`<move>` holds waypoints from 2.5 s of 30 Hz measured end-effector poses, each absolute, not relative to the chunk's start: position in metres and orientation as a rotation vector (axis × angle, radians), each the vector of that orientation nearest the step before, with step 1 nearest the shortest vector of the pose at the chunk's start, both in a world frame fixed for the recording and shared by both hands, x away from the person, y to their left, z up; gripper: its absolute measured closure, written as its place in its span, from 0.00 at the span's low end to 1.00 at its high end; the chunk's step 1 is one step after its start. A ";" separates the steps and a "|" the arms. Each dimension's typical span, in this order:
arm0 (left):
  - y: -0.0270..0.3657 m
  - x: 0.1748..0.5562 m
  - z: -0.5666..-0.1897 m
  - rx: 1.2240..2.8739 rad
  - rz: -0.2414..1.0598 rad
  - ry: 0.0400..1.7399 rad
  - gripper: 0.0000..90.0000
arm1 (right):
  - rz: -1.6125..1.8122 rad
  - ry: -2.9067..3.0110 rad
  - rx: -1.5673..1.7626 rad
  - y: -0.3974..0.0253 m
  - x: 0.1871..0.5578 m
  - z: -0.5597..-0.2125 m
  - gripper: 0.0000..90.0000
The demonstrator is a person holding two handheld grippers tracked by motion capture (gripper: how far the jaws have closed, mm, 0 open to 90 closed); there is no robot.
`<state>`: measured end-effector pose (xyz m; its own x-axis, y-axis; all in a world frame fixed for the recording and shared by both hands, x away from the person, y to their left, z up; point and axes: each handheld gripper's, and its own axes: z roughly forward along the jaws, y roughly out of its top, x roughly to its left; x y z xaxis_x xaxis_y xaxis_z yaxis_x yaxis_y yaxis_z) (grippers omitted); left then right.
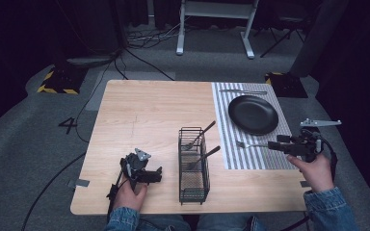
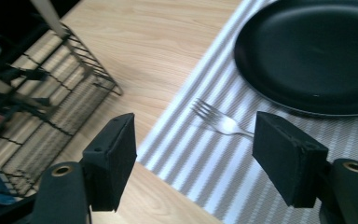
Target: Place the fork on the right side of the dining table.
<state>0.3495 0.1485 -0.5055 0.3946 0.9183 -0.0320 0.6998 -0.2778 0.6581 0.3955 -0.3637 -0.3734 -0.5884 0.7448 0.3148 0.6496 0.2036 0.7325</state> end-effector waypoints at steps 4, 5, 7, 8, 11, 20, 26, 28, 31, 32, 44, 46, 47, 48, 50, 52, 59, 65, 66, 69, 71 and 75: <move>0.149 0.349 -0.506 2.064 0.480 1.378 0.00 | 1.400 2.380 1.339 -0.356 0.389 -0.373 0.32; 0.149 0.349 -0.506 2.064 0.479 1.378 0.00 | 1.409 2.384 1.306 -0.351 0.384 -0.372 0.32; 0.149 0.349 -0.506 2.065 0.480 1.378 0.00 | 1.404 2.384 1.290 -0.349 0.382 -0.372 0.33; 0.149 0.349 -0.506 2.064 0.480 1.378 0.00 | 1.398 2.385 1.276 -0.345 0.380 -0.372 0.33; 0.149 0.349 -0.506 2.065 0.480 1.378 0.00 | 1.385 2.389 1.252 -0.338 0.374 -0.372 0.33; 0.148 0.349 -0.506 2.064 0.480 1.378 0.00 | 1.496 2.440 1.173 -0.313 0.352 -0.371 0.34; 0.148 0.349 -0.506 2.064 0.480 1.378 0.00 | 1.472 2.452 1.158 -0.304 0.352 -0.377 0.34; 0.148 0.349 -0.506 2.064 0.480 1.378 0.00 | 1.465 2.438 1.155 -0.303 0.354 -0.385 0.35; 0.148 0.349 -0.506 2.064 0.480 1.378 0.00 | 1.477 2.405 1.117 -0.302 0.354 -0.396 0.36; 0.148 0.349 -0.506 2.064 0.480 1.378 0.00 | 1.477 2.405 1.117 -0.302 0.354 -0.396 0.36; 0.148 0.349 -0.506 2.064 0.480 1.378 0.00 | 1.308 2.417 1.077 -0.288 0.357 -0.450 0.35; 0.148 0.349 -0.506 2.064 0.480 1.378 0.00 | 1.291 2.429 1.069 -0.286 0.357 -0.455 0.34; 0.149 0.349 -0.506 2.065 0.480 1.378 0.00 | 1.287 2.431 1.056 -0.286 0.357 -0.458 0.34; 0.149 0.349 -0.506 2.065 0.480 1.378 0.00 | 1.287 2.431 1.056 -0.286 0.357 -0.458 0.34; 0.149 0.349 -0.506 2.065 0.480 1.378 0.00 | 1.270 2.430 1.022 -0.285 0.355 -0.463 0.34; 0.149 0.349 -0.506 2.065 0.480 1.378 0.00 | 1.250 2.415 0.994 -0.284 0.354 -0.467 0.34; 0.149 0.349 -0.506 2.065 0.480 1.378 0.00 | 1.080 2.447 0.929 -0.273 0.351 -0.485 0.35; 0.149 0.349 -0.506 2.065 0.480 1.378 0.00 | 1.059 2.449 0.950 -0.271 0.351 -0.492 0.34; 0.149 0.349 -0.506 2.065 0.480 1.378 0.00 | 1.051 2.451 0.955 -0.271 0.350 -0.494 0.33; 0.148 0.349 -0.506 2.063 0.479 1.380 0.00 | 1.068 2.443 0.954 -0.267 0.349 -0.504 0.18; 0.148 0.349 -0.506 2.063 0.479 1.380 0.00 | 1.063 2.446 0.946 -0.266 0.349 -0.505 0.17; 0.148 0.349 -0.506 2.063 0.479 1.380 0.00 | 1.061 2.450 0.944 -0.266 0.349 -0.505 0.16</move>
<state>0.3495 0.1483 -0.5056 0.3929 0.9190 -0.0338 0.7007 -0.2753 0.6582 0.3493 -0.2663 -0.5046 -0.7355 0.6772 -0.0199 0.4489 0.5092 0.7343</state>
